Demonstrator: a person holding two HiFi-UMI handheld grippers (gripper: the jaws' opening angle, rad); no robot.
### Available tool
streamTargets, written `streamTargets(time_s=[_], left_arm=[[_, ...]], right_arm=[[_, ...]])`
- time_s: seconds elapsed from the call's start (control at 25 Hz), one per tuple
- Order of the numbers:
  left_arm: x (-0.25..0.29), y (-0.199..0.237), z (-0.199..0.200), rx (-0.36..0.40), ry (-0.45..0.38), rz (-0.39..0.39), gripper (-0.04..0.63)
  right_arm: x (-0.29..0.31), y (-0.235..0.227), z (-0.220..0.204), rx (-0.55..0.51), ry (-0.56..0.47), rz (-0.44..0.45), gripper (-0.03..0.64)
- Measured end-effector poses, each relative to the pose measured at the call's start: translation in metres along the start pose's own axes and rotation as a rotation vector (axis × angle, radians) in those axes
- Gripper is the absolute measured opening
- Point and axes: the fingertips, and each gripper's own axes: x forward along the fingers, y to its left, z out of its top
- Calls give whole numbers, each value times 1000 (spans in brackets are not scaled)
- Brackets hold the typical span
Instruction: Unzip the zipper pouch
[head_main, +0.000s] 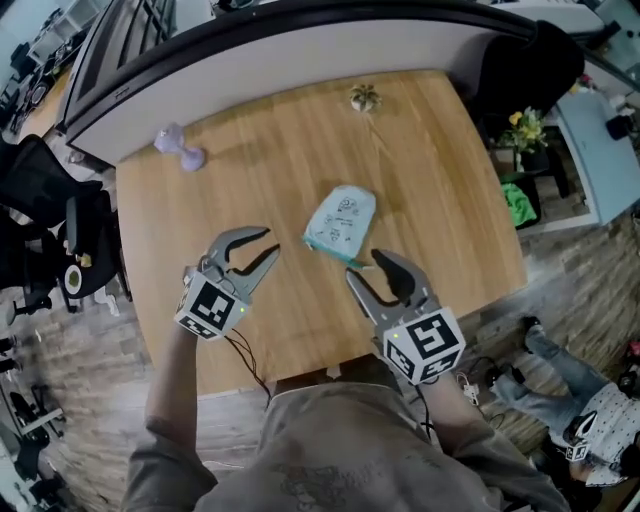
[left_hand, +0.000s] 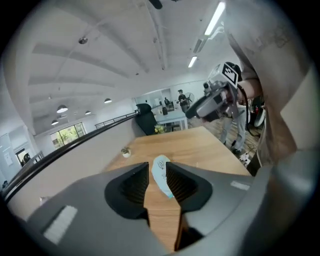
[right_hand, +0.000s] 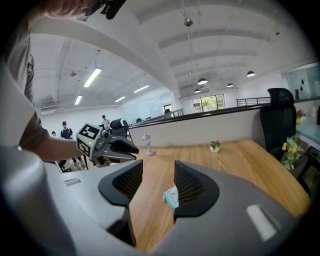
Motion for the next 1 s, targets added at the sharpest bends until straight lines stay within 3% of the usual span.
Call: streamTargets(time_s=[0.32, 0.6, 0.84, 1.0], left_arm=[[62, -16, -76, 8, 103, -130, 112], [111, -28, -118, 121, 181, -265, 114], [135, -38, -145, 130, 236, -386, 112], [146, -48, -161, 211, 261, -452, 112]], right_arm=[[28, -7, -52, 66, 103, -13, 207], [46, -9, -78, 73, 160, 2, 207], [51, -15, -90, 133, 186, 12, 207], [50, -23, -101, 151, 209, 1, 207]])
